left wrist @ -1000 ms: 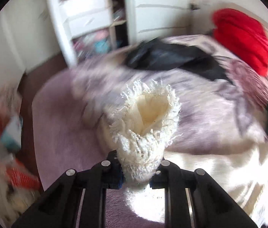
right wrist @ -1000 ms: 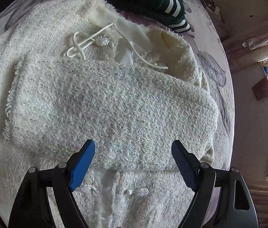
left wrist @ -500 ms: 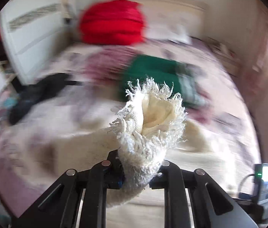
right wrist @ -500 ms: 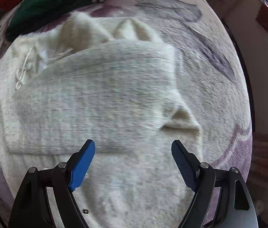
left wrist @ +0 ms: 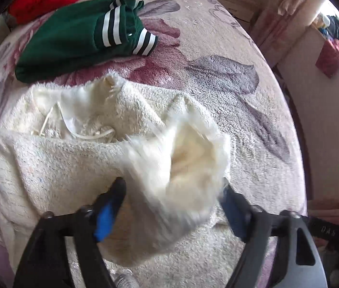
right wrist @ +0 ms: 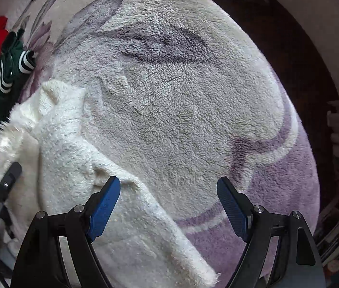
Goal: Fold large clothes
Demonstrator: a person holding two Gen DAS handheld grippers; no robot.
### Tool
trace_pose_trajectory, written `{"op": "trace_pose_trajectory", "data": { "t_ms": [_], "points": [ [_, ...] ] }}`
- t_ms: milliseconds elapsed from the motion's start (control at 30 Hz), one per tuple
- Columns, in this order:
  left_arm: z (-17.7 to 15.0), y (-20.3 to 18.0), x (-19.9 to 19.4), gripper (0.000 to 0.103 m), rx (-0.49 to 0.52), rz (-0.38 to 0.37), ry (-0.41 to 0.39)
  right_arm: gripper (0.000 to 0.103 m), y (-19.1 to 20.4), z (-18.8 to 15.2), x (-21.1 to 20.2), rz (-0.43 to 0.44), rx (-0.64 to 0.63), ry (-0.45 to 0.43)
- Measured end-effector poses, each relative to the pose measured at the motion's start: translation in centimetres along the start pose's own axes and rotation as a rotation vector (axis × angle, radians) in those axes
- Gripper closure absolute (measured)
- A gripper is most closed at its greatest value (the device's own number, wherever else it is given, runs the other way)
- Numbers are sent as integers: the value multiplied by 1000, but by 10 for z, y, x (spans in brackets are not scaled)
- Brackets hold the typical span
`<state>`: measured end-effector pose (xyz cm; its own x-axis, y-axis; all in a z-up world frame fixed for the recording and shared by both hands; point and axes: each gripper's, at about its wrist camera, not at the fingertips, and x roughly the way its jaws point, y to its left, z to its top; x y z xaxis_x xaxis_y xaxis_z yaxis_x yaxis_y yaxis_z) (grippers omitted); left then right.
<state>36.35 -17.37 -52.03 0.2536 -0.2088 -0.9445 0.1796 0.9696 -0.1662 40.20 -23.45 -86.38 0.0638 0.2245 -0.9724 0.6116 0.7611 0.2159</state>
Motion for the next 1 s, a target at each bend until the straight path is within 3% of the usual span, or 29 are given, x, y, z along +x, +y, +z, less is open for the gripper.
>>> {"op": "trace_pose_trajectory", "data": {
  "t_ms": [100,200,267,333,467,533,567,600,667,700,767,867,1000],
  "points": [
    [-6,21,-25,25,-31,7,-9,19,1,5,-3,126,35,32],
    [-9,72,-49,25,-104,23,-32,19,17,7,-1,248,41,61],
    [-14,114,-60,25,-163,104,-47,19,36,4,3,307,27,84],
    [-19,160,-56,25,-219,242,-30,19,61,1,11,340,-12,109],
    [-24,246,-8,25,-313,475,49,19,112,-1,32,353,-121,153],
    [-25,271,17,25,-338,538,87,46,134,-6,31,378,-185,129],
    [-26,281,26,22,-343,561,101,96,149,-10,31,342,-232,129],
    [-27,289,32,22,-351,573,110,97,159,-13,26,315,-260,112],
    [-29,305,30,7,-392,560,117,97,168,-11,13,264,-271,27],
    [-30,311,28,5,-411,549,115,97,169,-7,11,215,-277,-3],
    [-32,313,22,5,-432,515,121,97,170,1,20,119,-283,35],
    [-27,294,-3,5,-388,544,106,93,176,11,27,115,-242,168],
    [-10,255,-35,5,-270,595,36,90,197,17,-20,64,-229,57]
  ]
}}
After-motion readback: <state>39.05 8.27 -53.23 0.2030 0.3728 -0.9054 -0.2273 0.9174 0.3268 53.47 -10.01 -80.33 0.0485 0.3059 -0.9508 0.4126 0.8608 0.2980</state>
